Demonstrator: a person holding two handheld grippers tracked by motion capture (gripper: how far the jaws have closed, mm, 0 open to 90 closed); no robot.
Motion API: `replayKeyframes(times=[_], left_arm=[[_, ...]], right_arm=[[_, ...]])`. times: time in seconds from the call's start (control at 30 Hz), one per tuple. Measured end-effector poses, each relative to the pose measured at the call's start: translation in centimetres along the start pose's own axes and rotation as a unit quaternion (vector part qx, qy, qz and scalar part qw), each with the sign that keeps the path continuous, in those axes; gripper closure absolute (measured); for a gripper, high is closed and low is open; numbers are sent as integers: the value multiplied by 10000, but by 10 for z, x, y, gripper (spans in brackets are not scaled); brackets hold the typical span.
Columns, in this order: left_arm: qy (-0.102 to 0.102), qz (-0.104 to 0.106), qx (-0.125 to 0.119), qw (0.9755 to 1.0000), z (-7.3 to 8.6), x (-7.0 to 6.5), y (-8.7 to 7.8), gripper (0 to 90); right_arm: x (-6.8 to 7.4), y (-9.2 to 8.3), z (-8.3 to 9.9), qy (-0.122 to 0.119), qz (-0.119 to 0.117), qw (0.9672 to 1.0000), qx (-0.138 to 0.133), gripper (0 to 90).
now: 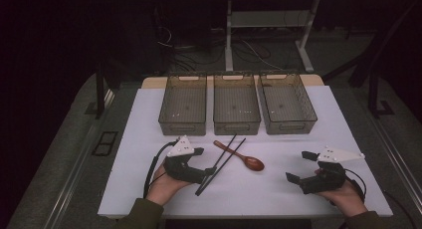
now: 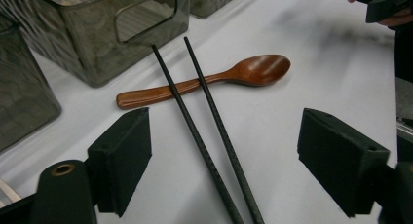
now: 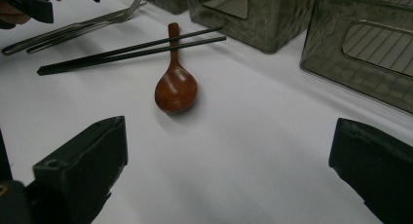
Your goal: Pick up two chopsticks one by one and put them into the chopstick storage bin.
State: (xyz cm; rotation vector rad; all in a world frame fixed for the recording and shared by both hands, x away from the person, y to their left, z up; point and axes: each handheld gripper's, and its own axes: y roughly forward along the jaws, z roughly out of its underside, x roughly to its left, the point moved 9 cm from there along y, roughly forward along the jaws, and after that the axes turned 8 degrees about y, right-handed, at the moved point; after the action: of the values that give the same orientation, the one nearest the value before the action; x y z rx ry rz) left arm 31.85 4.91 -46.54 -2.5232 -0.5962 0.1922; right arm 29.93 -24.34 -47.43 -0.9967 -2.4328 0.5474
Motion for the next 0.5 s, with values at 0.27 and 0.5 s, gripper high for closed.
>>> replayKeyframes(times=[0.27, 0.5], left_arm=[[46, 60, 170, 9998, 4, -6, 7, 317], [15, -16, 389, 9992, 12, -5, 13, 448]], right_arm=[[0, 1, 1, 13, -2, 10000, 27, 1], [0, 2, 1, 23, -4, 10000, 41, 1]])
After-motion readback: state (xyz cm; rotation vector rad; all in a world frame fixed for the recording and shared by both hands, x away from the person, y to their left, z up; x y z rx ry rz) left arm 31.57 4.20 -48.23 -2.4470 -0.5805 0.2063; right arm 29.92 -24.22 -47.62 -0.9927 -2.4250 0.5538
